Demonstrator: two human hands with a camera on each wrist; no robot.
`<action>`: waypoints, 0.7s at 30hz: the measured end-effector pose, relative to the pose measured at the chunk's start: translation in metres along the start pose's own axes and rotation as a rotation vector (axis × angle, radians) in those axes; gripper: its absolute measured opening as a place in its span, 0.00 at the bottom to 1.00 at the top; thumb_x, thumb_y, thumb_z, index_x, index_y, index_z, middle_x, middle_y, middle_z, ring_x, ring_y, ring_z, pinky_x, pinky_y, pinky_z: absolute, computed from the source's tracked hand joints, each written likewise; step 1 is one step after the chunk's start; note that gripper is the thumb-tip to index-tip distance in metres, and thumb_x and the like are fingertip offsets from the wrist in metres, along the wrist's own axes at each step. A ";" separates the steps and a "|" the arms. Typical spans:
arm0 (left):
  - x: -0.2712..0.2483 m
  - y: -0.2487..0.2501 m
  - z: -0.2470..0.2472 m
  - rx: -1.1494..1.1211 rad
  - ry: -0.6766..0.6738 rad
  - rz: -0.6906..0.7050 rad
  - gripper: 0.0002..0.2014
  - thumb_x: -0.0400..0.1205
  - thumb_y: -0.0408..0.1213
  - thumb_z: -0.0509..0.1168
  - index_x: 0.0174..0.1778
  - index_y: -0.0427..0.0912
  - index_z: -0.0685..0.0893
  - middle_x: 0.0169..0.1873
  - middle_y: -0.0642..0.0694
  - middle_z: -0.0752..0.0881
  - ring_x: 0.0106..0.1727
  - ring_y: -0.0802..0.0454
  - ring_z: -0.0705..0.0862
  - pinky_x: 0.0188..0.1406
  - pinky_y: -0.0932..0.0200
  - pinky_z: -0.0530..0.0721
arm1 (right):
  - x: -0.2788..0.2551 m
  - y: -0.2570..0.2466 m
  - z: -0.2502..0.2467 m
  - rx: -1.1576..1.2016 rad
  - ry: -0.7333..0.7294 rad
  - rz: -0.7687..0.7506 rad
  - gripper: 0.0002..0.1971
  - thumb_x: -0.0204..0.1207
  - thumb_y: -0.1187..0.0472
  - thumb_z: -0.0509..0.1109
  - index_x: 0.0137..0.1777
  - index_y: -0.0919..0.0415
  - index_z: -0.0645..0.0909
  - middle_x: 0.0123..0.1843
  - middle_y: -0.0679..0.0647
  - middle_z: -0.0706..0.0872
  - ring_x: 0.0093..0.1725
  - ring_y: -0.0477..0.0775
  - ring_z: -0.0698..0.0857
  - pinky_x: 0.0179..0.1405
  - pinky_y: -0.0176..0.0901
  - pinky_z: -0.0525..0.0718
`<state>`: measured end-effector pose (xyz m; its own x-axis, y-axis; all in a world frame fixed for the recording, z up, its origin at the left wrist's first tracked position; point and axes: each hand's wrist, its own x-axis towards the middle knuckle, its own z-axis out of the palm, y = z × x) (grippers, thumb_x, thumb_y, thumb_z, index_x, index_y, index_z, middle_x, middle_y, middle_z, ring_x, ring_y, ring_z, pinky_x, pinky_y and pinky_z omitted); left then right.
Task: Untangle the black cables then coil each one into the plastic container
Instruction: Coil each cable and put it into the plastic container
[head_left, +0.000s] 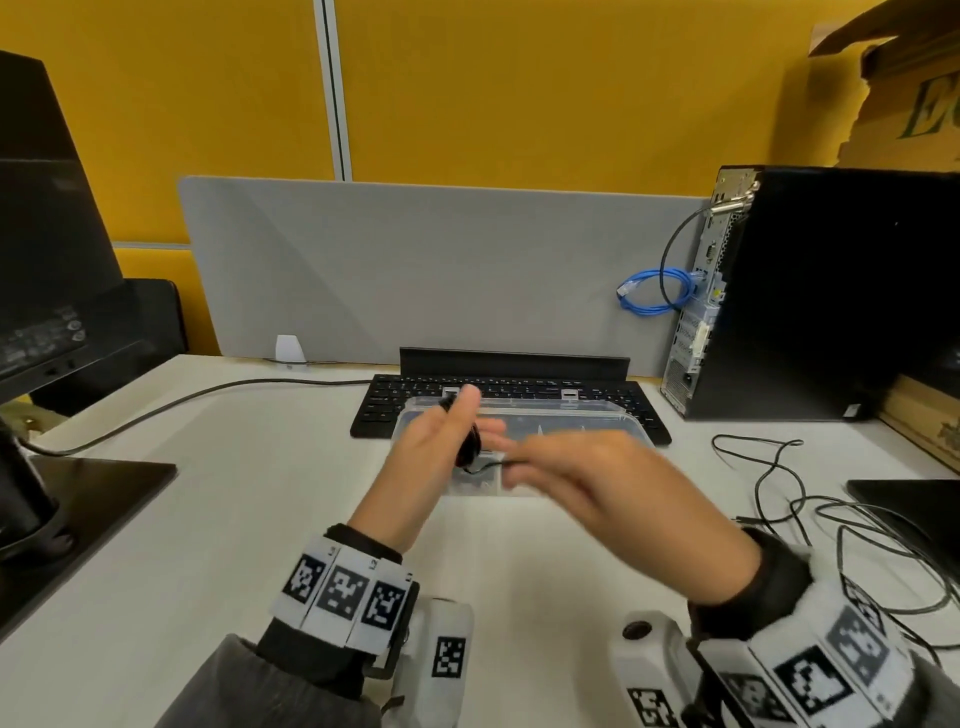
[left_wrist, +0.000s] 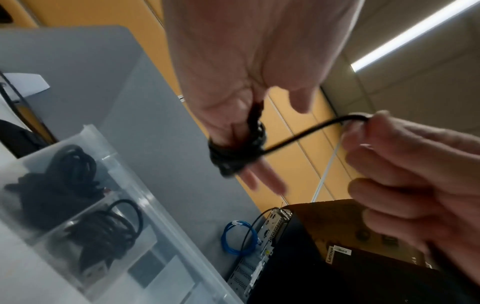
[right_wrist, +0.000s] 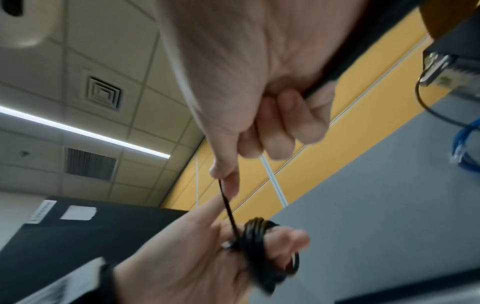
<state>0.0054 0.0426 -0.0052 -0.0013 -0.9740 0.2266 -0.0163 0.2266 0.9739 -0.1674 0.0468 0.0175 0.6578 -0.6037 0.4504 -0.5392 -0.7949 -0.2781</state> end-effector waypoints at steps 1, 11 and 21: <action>-0.001 -0.002 0.001 0.044 -0.116 -0.015 0.27 0.77 0.64 0.56 0.44 0.44 0.87 0.40 0.44 0.91 0.48 0.50 0.88 0.65 0.45 0.77 | 0.003 0.006 -0.004 -0.032 0.129 0.009 0.17 0.78 0.40 0.52 0.49 0.42 0.81 0.42 0.38 0.85 0.41 0.39 0.82 0.41 0.46 0.83; -0.007 0.000 0.001 -0.236 -0.378 -0.075 0.14 0.80 0.40 0.60 0.28 0.41 0.74 0.12 0.55 0.72 0.17 0.60 0.67 0.35 0.68 0.79 | 0.005 0.028 0.026 0.601 0.028 0.363 0.14 0.83 0.50 0.54 0.41 0.45 0.80 0.25 0.38 0.77 0.26 0.38 0.74 0.27 0.26 0.70; 0.003 -0.015 0.013 -0.126 -0.146 -0.055 0.15 0.79 0.43 0.60 0.28 0.42 0.79 0.20 0.46 0.76 0.29 0.55 0.75 0.39 0.65 0.78 | -0.006 0.025 0.031 1.275 0.033 0.635 0.20 0.85 0.56 0.54 0.31 0.49 0.77 0.25 0.45 0.59 0.21 0.42 0.55 0.17 0.30 0.52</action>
<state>-0.0075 0.0362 -0.0193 -0.1490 -0.9728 0.1775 0.1048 0.1629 0.9811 -0.1685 0.0284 -0.0179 0.4655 -0.8847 -0.0236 0.1134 0.0861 -0.9898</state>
